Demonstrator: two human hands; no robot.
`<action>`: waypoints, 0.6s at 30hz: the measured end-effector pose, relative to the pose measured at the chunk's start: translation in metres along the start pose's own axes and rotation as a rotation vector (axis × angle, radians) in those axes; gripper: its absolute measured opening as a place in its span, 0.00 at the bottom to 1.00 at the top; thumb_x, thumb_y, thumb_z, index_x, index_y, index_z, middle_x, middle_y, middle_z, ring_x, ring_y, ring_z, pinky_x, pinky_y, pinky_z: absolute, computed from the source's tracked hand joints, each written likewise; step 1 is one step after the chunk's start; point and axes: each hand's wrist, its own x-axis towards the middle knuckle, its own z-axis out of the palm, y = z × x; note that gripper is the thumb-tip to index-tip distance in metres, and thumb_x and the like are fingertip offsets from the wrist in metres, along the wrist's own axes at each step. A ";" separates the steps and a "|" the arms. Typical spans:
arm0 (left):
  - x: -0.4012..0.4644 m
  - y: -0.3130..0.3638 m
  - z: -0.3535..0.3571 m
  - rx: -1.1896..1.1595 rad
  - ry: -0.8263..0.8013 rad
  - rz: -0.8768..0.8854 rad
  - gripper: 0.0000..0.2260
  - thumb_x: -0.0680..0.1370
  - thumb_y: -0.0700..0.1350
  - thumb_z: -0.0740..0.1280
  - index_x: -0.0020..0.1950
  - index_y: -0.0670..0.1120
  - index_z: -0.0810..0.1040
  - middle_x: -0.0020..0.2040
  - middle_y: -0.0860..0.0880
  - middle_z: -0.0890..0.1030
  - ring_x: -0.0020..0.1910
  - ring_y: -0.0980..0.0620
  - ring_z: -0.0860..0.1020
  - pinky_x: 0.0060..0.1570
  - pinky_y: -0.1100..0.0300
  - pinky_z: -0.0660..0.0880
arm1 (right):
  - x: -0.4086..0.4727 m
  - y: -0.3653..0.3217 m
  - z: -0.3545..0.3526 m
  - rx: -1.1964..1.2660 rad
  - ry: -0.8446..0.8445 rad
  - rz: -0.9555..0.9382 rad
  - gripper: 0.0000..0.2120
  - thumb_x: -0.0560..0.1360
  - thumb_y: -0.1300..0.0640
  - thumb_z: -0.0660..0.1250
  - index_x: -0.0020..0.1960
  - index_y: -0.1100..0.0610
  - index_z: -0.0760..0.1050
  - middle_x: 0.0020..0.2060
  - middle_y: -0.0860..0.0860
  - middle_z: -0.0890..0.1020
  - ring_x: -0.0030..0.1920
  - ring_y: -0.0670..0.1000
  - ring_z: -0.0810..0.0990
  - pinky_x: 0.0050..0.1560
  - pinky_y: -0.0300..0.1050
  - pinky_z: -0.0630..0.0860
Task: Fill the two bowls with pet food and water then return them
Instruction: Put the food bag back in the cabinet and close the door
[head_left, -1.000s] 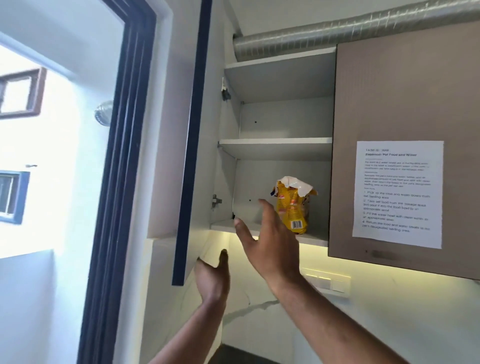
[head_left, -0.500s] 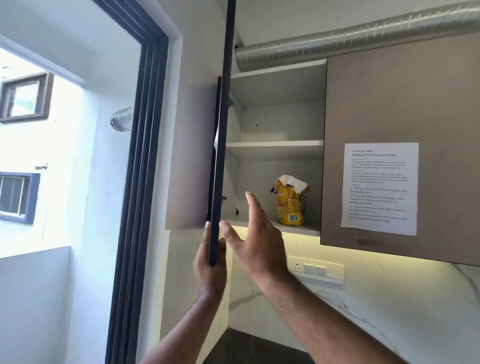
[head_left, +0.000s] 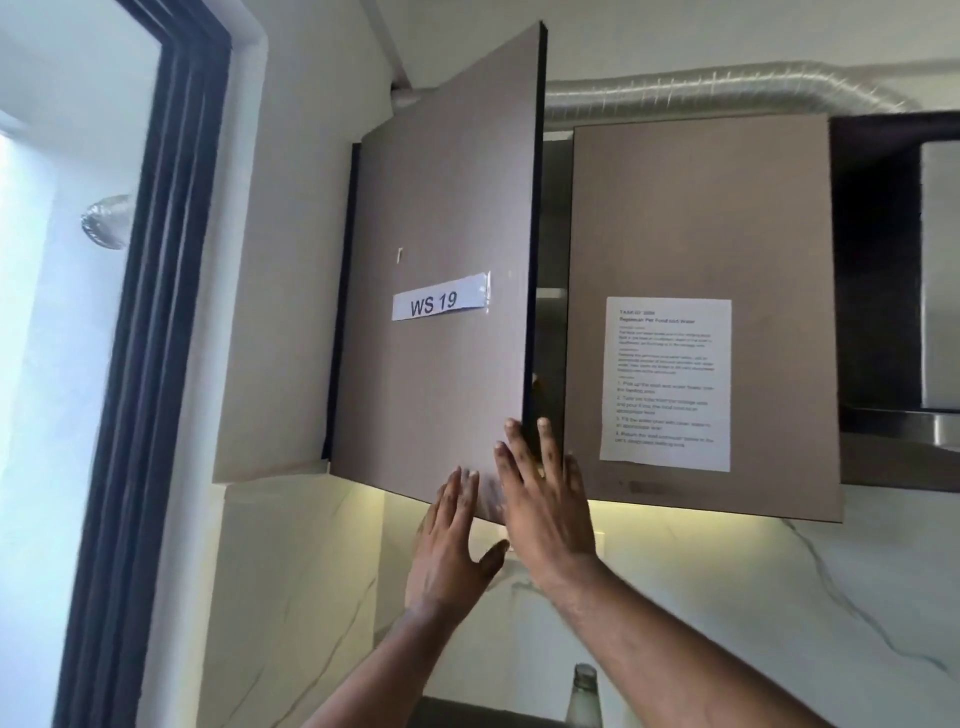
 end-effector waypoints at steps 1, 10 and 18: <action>0.002 -0.003 0.008 0.058 0.000 0.009 0.43 0.78 0.65 0.66 0.85 0.55 0.46 0.85 0.54 0.47 0.84 0.52 0.48 0.80 0.54 0.54 | 0.003 0.013 0.010 -0.035 -0.025 0.008 0.40 0.82 0.48 0.65 0.85 0.50 0.43 0.82 0.50 0.33 0.80 0.62 0.30 0.80 0.65 0.48; 0.038 -0.031 0.066 0.138 -0.019 -0.009 0.42 0.76 0.73 0.50 0.81 0.61 0.32 0.85 0.52 0.40 0.84 0.48 0.42 0.82 0.46 0.48 | 0.030 0.066 0.081 -0.096 -0.081 0.082 0.39 0.84 0.45 0.59 0.84 0.48 0.37 0.81 0.47 0.30 0.82 0.61 0.33 0.81 0.65 0.46; 0.073 -0.055 0.108 0.136 -0.002 0.059 0.40 0.78 0.72 0.52 0.84 0.58 0.38 0.86 0.49 0.47 0.84 0.44 0.47 0.80 0.40 0.53 | 0.057 0.092 0.143 -0.115 -0.071 0.164 0.38 0.83 0.39 0.55 0.84 0.46 0.37 0.82 0.47 0.33 0.82 0.60 0.31 0.80 0.66 0.41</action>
